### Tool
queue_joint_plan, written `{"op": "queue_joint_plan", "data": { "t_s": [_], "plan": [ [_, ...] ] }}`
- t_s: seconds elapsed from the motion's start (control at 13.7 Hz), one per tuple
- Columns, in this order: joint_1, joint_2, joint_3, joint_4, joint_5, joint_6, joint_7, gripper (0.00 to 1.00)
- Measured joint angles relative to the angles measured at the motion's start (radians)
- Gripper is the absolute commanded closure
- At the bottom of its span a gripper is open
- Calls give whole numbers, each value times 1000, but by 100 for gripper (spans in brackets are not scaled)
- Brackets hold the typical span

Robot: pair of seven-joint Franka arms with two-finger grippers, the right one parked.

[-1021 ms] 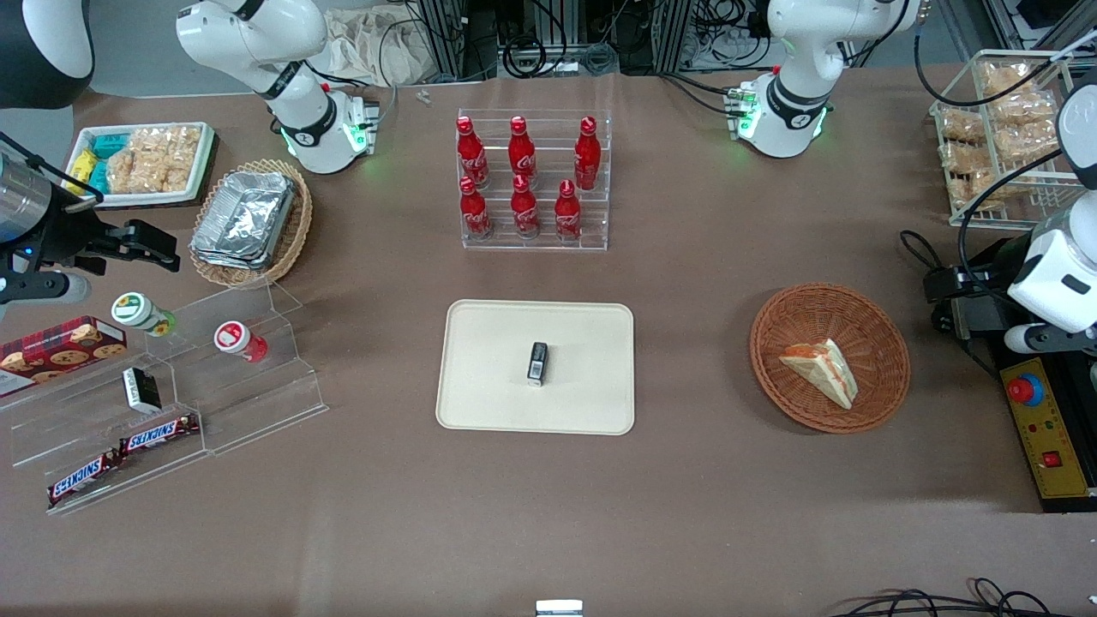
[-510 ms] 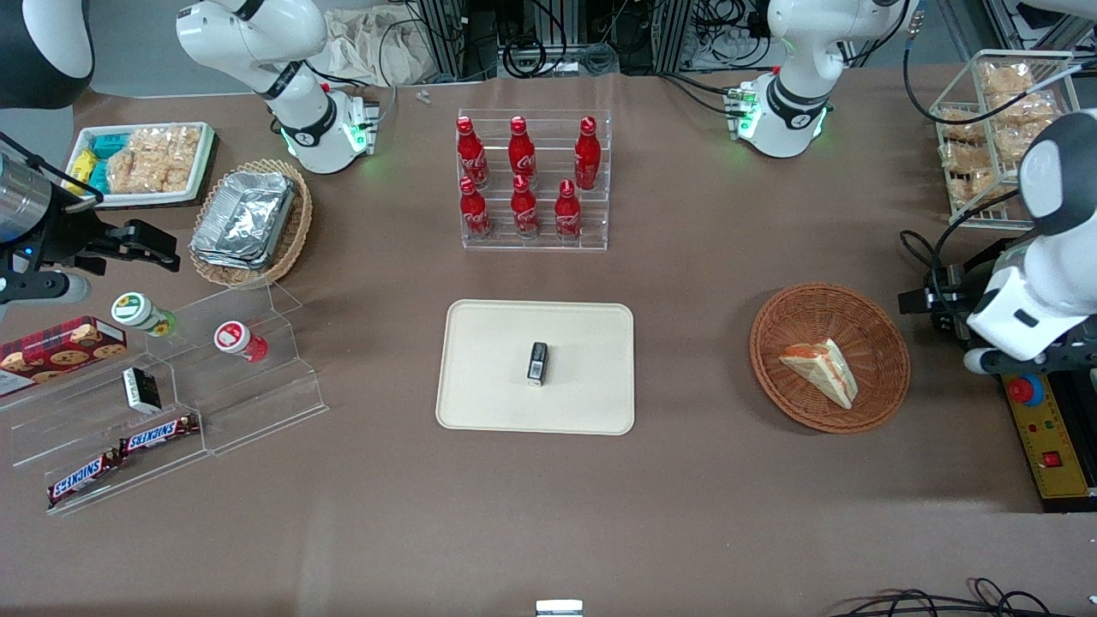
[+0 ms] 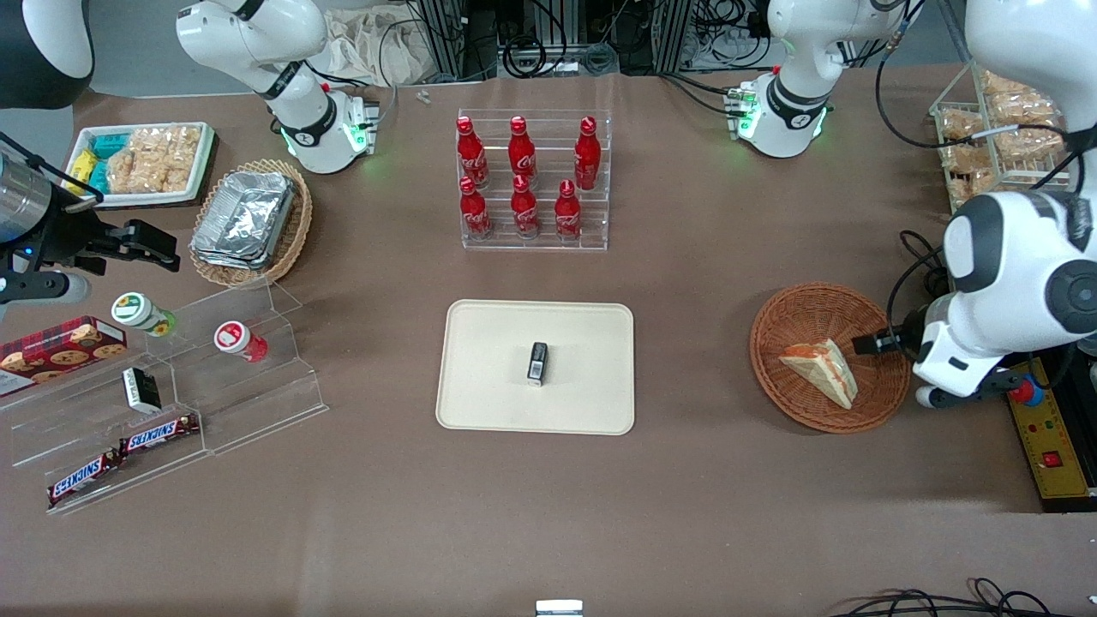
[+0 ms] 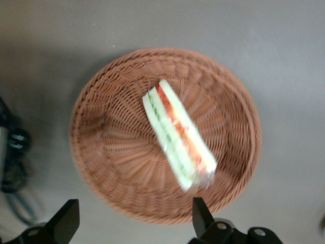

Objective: Place sandwich from basket to tray
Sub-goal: 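Lower the open left gripper over the wrapped sandwich in the wicker basket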

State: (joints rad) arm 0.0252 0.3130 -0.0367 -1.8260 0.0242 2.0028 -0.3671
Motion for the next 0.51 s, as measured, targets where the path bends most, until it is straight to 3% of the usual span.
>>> {"op": "queue_joint_plan", "data": {
  "t_s": [0.29,0.51],
  "plan": [
    [-18,31,-11,-63,-4,153,-309,0],
    [-18,74,-11,-73,-5,197,-444,0]
  ]
}}
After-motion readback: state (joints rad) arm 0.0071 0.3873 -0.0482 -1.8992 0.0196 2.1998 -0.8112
